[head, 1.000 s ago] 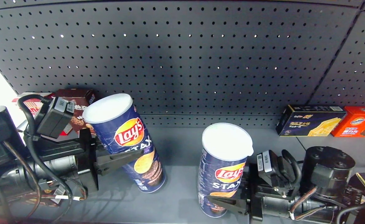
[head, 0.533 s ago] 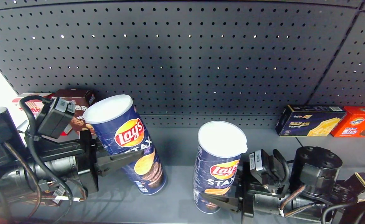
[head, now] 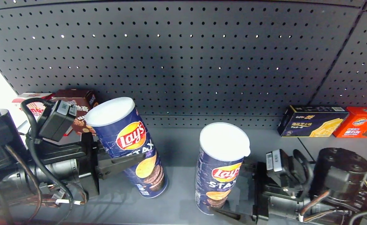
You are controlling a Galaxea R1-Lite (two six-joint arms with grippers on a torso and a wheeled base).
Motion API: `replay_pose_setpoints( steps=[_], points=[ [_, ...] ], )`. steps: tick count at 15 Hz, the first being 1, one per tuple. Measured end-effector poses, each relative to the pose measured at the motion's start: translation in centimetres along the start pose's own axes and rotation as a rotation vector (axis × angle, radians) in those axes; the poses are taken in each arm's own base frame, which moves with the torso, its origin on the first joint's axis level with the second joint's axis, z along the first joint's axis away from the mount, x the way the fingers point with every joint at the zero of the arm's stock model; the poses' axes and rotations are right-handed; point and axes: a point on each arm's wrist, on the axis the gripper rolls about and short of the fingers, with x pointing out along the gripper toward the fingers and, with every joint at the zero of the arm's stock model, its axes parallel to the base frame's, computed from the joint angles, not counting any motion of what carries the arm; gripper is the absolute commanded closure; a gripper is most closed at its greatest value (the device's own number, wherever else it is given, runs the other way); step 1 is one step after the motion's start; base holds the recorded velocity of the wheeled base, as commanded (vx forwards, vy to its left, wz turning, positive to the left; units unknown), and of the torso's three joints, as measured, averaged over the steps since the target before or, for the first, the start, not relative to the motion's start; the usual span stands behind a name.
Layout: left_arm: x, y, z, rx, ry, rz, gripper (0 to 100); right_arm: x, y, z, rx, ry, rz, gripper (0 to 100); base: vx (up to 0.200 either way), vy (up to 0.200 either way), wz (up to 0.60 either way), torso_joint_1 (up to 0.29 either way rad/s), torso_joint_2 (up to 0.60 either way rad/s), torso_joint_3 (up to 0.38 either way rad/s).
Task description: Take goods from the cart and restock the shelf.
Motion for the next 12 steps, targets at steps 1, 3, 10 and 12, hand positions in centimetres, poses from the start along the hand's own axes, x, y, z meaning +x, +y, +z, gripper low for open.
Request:
replay_pose_setpoints(
  steps=[1,3,10,12],
  points=[
    [0.0,0.0,0.0,-0.001,0.001,0.0,100,-1.0,0.2,0.7,-0.012,-0.019,-0.014,0,0.0,0.0,0.0,0.0,0.0,0.0],
    [0.0,0.0,0.0,-0.001,0.001,-0.002,100,-3.2,0.5,2.0,-0.037,-0.056,-0.05,0,0.0,0.0,0.0,0.0,0.0,0.0],
    [-0.1,-0.2,0.1,0.006,-0.005,-0.005,100,-12.2,-0.1,5.8,-0.116,-0.101,-0.499,0,0.0,0.0,0.0,0.0,0.0,0.0],
    [-0.2,-0.3,0.1,0.005,-0.005,-0.005,100,-14.3,1.2,6.2,-0.096,-0.059,-0.645,0,0.0,0.0,0.0,0.0,0.0,0.0]
  ],
)
